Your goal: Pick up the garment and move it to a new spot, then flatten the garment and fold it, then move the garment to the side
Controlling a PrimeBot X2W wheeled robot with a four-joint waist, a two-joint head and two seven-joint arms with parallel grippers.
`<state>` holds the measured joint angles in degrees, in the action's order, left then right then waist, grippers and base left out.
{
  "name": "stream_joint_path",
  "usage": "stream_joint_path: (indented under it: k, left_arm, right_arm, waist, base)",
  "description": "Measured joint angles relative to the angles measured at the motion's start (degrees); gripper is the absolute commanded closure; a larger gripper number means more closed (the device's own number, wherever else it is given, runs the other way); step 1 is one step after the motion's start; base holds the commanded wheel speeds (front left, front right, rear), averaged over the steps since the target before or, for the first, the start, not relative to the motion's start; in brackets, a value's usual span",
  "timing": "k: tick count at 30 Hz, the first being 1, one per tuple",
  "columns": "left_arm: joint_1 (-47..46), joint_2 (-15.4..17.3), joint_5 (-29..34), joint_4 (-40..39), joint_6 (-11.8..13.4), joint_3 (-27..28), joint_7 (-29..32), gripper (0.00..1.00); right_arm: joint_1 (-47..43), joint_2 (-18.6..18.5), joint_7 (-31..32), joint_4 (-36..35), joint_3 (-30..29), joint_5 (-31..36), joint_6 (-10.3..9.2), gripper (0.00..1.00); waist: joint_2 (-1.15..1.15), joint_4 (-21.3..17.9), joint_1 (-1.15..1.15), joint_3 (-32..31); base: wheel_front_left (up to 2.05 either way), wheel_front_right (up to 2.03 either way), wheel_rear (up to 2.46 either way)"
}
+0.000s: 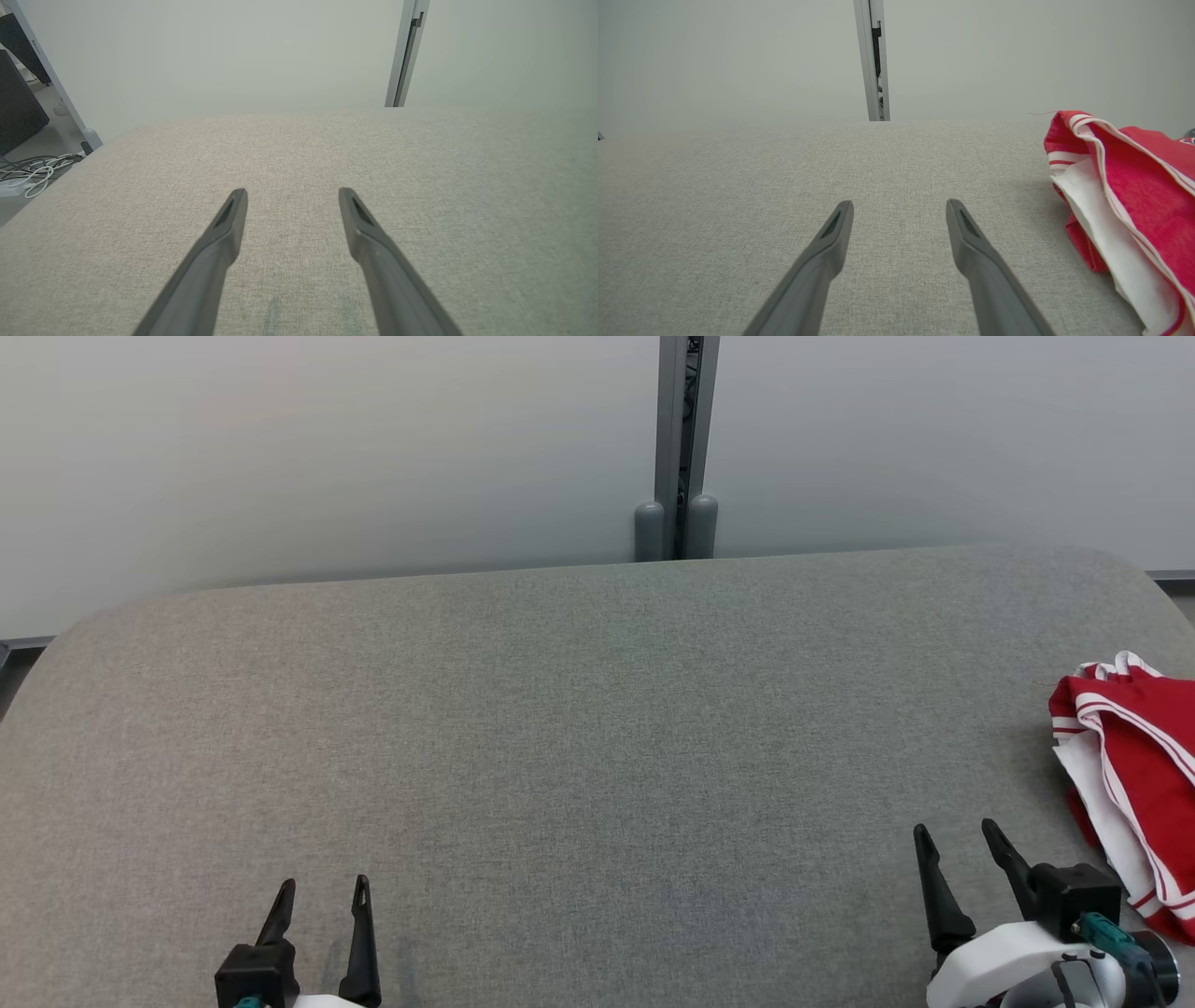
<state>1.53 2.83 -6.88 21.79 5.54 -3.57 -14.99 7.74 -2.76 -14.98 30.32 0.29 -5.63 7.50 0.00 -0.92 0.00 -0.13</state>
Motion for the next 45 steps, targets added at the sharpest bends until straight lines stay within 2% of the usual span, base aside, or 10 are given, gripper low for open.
stream_joint_path:
  k: [18,26,27,33,45]
  left_arm:
    - [-0.3,0.0,-0.4,0.5,-0.1,-0.4,0.0,0.0]
    - [-0.5,-0.1,-1.9,0.4,-0.8,-0.1,0.0,0.0]
    - [-0.5,-0.1,-2.7,0.3,-1.2,0.0,0.0,1.0]
    - [0.9,-0.6,-3.6,2.8,-1.3,0.0,0.9,1.0]
    - [0.4,-0.6,-16.6,1.4,-3.1,1.5,4.2,1.0]
  right_arm:
    - [0.2,0.1,0.0,0.5,0.4,-0.5,0.01,0.0]
    - [1.0,-0.1,0.0,0.8,1.0,0.2,0.0,0.0]
    - [1.0,-0.1,0.0,0.8,1.2,0.2,0.0,1.0]
    - [-1.2,1.0,0.8,3.1,1.3,-0.7,0.0,1.0]
    - [-1.2,0.9,4.0,0.3,0.0,-14.3,0.0,1.0]
  waist:
    - [0.0,-0.4,0.0,0.6]
    - [0.0,-3.6,0.0,1.0]
    - [0.0,-3.8,0.0,1.0]
    - [0.0,-3.8,0.0,1.0]
    - [0.0,-3.4,0.0,0.9]
  base:
    - [0.0,0.0,0.0]
    - [0.0,0.0,0.0]
    - [0.0,0.0,0.0]
    - [0.0,0.0,0.0]
    - [0.0,0.0,0.0]
